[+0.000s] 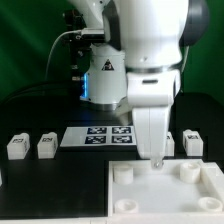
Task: Assemble one leg
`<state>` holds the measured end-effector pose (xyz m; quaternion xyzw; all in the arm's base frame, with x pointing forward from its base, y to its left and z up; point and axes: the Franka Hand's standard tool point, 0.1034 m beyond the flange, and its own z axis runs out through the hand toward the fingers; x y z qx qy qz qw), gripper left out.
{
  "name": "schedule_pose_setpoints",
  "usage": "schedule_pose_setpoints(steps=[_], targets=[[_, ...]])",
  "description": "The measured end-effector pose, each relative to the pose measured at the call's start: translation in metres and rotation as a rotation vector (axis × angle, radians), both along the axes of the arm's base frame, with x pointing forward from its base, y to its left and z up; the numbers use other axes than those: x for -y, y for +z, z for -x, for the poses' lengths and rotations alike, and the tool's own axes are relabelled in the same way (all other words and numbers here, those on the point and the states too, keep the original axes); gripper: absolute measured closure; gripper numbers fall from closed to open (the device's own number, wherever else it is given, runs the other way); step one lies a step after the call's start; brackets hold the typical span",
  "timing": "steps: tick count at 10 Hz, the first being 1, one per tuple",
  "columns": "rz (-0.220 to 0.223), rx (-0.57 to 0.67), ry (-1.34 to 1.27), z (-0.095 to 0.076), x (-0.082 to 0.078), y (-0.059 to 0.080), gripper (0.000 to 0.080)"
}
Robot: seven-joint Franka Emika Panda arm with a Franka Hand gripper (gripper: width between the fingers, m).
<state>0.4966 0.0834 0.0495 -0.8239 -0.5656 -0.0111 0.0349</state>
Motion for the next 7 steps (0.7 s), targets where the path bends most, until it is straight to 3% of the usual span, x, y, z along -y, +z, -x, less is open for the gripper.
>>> schedule_pose_setpoints(steps=[1,3,4,7], targets=[[0.005,-0.005,-0.212,0.003,-0.019,0.015,0.0151],[-0.001,-0.005,-0.536,0.008,-0.057,0.024,0.0151],[-0.025,-0.020,-0.706,0.010,-0.062,0.022,0.0151],[-0.038,-0.061,-0.990,0.011,-0.064,0.021,0.0151]])
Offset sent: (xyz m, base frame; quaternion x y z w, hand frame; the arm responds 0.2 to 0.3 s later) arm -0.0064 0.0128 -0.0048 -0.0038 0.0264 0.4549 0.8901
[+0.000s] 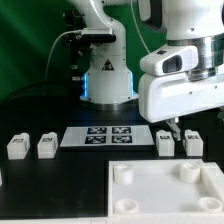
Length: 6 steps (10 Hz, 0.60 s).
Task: Assemble one leg
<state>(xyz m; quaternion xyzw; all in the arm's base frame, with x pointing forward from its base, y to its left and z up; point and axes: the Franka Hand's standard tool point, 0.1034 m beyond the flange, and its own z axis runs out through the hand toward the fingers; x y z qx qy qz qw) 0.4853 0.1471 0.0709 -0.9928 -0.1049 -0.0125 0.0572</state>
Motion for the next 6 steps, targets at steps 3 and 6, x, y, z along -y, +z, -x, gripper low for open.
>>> schedule_pose_setpoints(steps=[3,6], targets=[[0.007,-0.098,-0.148,0.017,-0.013,-0.005,0.0151],[0.044,-0.331,-0.166,0.036,-0.004,-0.010,0.0151]])
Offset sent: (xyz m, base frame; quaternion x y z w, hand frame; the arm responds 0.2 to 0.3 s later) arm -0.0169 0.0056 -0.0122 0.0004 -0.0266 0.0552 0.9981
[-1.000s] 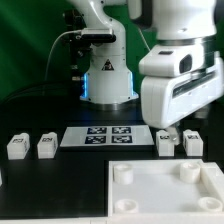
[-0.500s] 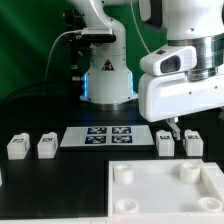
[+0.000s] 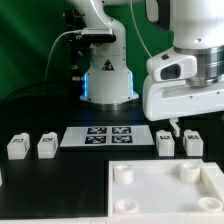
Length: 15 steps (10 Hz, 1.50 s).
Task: Assemble one leg
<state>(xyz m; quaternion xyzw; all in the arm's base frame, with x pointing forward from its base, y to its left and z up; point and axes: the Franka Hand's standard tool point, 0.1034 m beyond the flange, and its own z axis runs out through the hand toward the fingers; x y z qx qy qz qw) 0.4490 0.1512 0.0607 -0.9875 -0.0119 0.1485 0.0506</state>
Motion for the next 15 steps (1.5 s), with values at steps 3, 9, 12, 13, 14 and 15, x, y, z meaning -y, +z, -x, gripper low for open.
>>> schedule_pose_setpoints(steps=[3,9,12,13,14,15], targets=[[0.008,-0.181,0.021,0.000,-0.004,-0.004,0.0151],[0.041,-0.531,0.014,0.027,-0.021,-0.019,0.0151],[0.048,-0.544,0.023,0.044,-0.023,-0.033,0.0151],[0.048,-0.543,0.024,0.046,-0.024,-0.034,0.0151],[0.048,-0.542,0.024,0.048,-0.023,-0.037,0.0151],[0.048,-0.543,0.022,0.050,-0.023,-0.041,0.0151]])
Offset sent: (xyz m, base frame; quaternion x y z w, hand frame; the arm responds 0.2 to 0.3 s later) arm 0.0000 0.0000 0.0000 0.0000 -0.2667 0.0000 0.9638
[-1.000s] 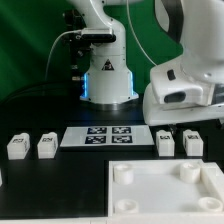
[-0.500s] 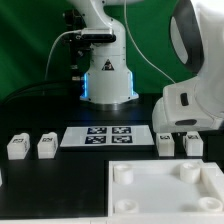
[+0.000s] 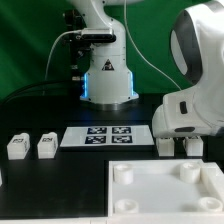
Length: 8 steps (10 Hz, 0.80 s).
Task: Assemble one leg
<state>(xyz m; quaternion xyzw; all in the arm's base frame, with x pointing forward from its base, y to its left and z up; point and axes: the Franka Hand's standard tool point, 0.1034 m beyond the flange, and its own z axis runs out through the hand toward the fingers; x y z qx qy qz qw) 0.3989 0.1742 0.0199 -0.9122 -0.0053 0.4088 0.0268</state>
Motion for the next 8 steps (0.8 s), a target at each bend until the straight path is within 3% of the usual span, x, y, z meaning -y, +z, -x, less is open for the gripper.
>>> schedule_pose_setpoints(steps=[2,4,5,6,8], targets=[[0.000,-0.003,0.000,0.0011,-0.0003,-0.0020,0.0151],[0.000,-0.003,0.001,0.0012,-0.0002,-0.0021,0.0408],[-0.001,-0.004,0.001,0.0012,-0.0004,-0.0019,0.0408],[-0.001,-0.004,0.001,0.0013,-0.0003,-0.0019,0.0511],[-0.001,-0.004,0.001,0.0013,-0.0004,-0.0019,0.0511]])
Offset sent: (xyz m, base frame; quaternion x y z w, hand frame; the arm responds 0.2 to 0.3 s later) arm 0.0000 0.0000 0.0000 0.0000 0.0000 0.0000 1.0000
